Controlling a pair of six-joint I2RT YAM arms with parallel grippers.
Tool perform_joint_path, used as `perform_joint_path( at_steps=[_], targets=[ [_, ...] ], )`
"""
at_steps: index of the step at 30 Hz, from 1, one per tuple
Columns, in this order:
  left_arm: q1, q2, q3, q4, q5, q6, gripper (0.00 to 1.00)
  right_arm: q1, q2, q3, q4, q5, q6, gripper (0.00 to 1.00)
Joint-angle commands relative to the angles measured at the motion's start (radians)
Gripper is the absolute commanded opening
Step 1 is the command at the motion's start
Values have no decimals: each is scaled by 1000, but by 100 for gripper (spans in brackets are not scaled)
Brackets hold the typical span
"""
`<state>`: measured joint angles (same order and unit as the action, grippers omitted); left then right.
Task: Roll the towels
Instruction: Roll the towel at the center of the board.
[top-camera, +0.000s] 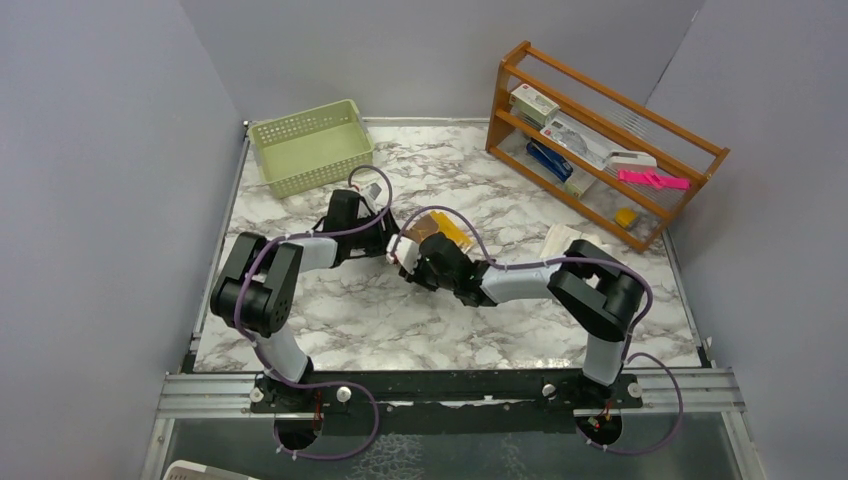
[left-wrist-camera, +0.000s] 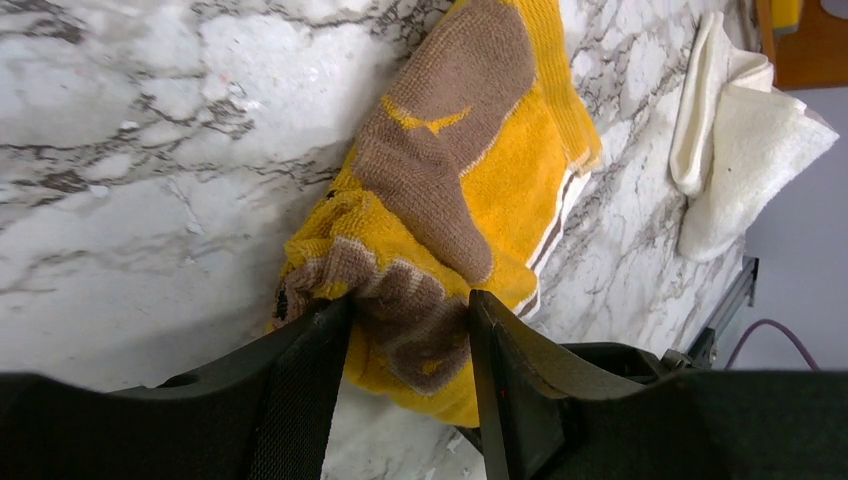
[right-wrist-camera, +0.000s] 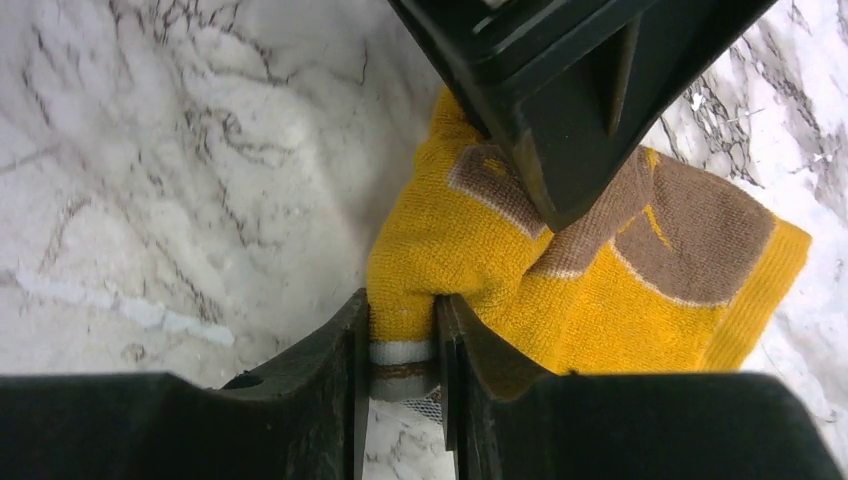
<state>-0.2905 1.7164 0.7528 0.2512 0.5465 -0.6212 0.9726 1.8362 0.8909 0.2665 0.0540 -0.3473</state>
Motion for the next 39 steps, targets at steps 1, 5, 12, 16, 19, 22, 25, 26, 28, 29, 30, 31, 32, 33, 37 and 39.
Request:
perform_joint_path(
  at_steps=[1,5,12,16,19,22,25,26,28,29,30,31,32,33,37,39],
  targets=[
    [3,37,-16,-211,-144,72,52,-17,84,28,-157,-44,167,27],
    [41,-108,20,-323,-202,99,53,-47,58,-2,-186,-190,295,21],
    [126,-321,133,-464,-180,152,57,-67,15,-2,-199,-520,491,10],
    [126,-412,106,-467,-146,149,57,-110,-38,-53,-59,-707,677,9],
    [126,-476,45,-440,-116,138,58,-158,-47,-93,45,-801,800,6],
    [123,-528,-21,-413,-88,117,58,-210,-11,-96,80,-861,883,1],
    [105,-564,-80,-388,-69,91,58,-272,58,-108,137,-927,991,1],
    [97,-576,-98,-377,-67,81,58,-291,83,-118,177,-954,1034,1],
    [65,-598,-131,-354,-69,51,58,-324,133,-158,313,-1019,1142,1],
    [52,-605,-143,-342,-70,38,58,-334,157,-183,393,-1042,1201,1],
    [40,-612,-155,-328,-71,24,58,-342,179,-204,467,-1056,1260,1],
    [30,-614,-165,-313,-72,10,58,-348,199,-223,531,-1063,1311,1],
    [18,-613,-174,-294,-71,-3,58,-350,223,-242,584,-1062,1357,1],
    [9,-609,-181,-277,-70,-16,58,-353,238,-261,628,-1060,1404,1],
    [-22,-568,-191,-208,-47,-49,58,-356,280,-301,744,-1048,1499,1],
    [-37,-540,-189,-172,-33,-65,58,-357,294,-311,772,-1040,1529,2]
  ],
)
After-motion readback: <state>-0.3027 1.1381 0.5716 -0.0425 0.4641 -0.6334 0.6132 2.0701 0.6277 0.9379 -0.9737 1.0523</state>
